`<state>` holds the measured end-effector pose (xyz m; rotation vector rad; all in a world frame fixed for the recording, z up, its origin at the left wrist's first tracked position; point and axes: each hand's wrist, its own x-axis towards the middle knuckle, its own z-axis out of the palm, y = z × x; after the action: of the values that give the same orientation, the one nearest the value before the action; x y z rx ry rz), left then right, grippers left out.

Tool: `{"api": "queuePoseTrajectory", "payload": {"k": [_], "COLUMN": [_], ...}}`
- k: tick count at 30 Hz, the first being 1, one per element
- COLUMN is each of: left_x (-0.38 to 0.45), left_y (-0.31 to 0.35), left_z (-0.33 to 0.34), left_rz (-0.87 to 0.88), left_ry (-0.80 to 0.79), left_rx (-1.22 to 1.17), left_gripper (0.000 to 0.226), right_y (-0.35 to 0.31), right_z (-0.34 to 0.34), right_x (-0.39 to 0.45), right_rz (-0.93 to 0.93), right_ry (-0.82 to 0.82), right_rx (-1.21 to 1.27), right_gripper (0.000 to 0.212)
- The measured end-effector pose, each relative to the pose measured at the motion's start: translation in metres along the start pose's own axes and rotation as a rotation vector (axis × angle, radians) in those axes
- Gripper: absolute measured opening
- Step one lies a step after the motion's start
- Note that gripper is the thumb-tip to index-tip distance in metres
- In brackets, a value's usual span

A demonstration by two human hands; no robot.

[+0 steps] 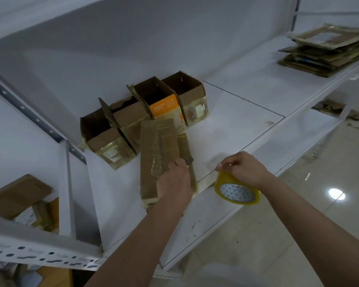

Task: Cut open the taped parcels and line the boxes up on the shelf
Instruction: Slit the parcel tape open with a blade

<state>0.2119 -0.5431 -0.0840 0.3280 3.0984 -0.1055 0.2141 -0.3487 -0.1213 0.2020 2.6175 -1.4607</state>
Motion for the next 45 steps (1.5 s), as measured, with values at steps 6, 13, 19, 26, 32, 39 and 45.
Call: {"api": "queuePoseTrajectory", "payload": {"k": [6, 13, 19, 26, 32, 39, 45], "left_x": [0.010, 0.009, 0.009, 0.005, 0.009, 0.005, -0.004], "left_y": [-0.021, -0.002, 0.015, 0.015, -0.036, -0.139, -0.168], "left_z": [-0.017, -0.025, -0.028, -0.045, -0.057, -0.029, 0.043], "left_rz": [-0.096, -0.070, -0.188, -0.289, -0.251, -0.484, -0.475], "left_ry": [-0.014, 0.056, 0.013, -0.175, 0.032, 0.244, -0.040], "left_rx": [-0.518, -1.106, -1.431, -1.608, -1.289, -0.899, -0.502], "left_gripper": [0.033, 0.043, 0.025, 0.023, 0.024, 0.005, 0.021], "right_y": [-0.022, -0.044, -0.048, -0.057, -0.050, -0.022, 0.005], "right_z": [-0.013, -0.006, 0.011, 0.018, 0.019, 0.017, 0.035], "right_x": [-0.008, -0.008, -0.005, 0.006, 0.033, 0.068, 0.088], "right_rz": [-0.158, -0.219, -0.209, -0.396, -0.325, -0.397, -0.292], "right_ry": [0.029, 0.066, 0.457, 0.667, 0.659, 0.544, 0.371], "right_rx": [0.251, 0.215, -0.028, -0.058, -0.229, -0.387, -0.312], "right_gripper": [0.022, 0.018, 0.024, 0.020, 0.023, 0.021, 0.031]}}
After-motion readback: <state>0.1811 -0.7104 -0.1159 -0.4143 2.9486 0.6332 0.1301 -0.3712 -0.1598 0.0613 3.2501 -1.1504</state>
